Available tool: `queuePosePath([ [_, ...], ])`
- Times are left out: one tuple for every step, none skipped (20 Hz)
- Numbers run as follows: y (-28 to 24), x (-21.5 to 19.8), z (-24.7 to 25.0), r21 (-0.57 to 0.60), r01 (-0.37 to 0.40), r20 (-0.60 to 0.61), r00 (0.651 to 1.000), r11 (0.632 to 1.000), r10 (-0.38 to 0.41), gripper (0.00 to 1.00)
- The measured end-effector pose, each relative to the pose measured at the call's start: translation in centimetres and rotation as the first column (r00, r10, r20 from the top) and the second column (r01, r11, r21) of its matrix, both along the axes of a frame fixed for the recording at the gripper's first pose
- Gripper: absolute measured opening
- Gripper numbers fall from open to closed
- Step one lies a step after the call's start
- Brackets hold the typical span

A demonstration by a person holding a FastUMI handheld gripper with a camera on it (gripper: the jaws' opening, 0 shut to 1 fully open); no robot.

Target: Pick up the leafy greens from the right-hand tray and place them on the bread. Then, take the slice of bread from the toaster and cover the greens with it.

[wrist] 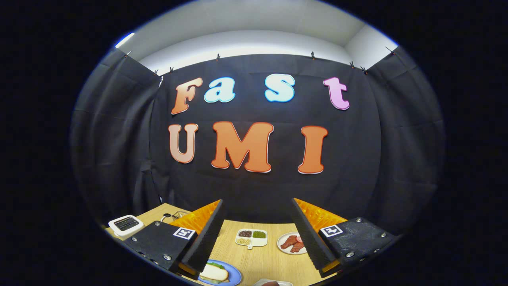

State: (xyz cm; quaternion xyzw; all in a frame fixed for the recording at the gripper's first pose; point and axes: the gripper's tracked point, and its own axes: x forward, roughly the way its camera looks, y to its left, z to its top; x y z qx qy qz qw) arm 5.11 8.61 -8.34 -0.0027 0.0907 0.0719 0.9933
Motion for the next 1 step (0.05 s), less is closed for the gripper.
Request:
queuePosePath([
  [-0.18,-0.17,0.82,-0.008,0.004,0.03,1.0,1.0,-0.003,0.98],
])
